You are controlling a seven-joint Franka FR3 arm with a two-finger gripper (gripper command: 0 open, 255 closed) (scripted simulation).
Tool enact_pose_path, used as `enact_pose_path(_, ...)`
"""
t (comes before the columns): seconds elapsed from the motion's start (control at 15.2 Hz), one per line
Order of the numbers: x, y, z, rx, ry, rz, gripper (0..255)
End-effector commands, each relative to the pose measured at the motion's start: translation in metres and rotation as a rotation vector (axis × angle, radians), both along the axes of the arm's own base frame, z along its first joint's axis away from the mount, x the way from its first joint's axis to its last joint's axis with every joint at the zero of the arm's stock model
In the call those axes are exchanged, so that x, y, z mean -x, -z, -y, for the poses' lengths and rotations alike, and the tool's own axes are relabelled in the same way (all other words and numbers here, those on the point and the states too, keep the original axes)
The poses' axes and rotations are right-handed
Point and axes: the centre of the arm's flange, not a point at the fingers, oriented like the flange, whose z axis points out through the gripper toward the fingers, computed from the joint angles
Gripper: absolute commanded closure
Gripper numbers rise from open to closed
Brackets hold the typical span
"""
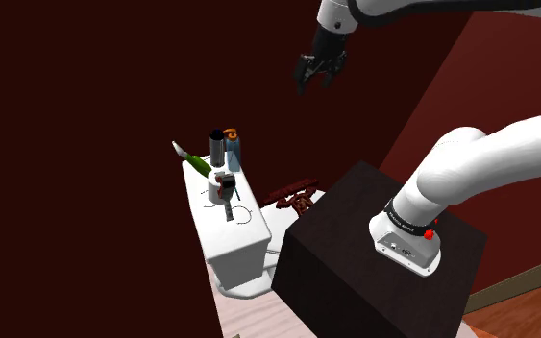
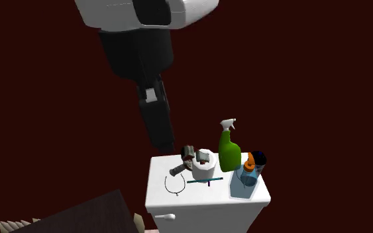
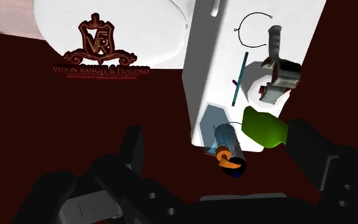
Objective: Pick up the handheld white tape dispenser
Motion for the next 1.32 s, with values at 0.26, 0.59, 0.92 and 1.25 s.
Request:
enact_pose_path(0.26,-0.03,0.067,-0.027,-0.029,0.052,0.004,0)
enact_pose_path(0.59,-0.057,0.121,-0.052,-0.053,0.094,0.005,0)
enact_pose_path(0.92,-0.085,0.174,-0.077,-0.076,0.136,0.006,0)
enact_pose_path(1.25,-0.114,0.226,-0.102,-0.1,0.179,0.007,0)
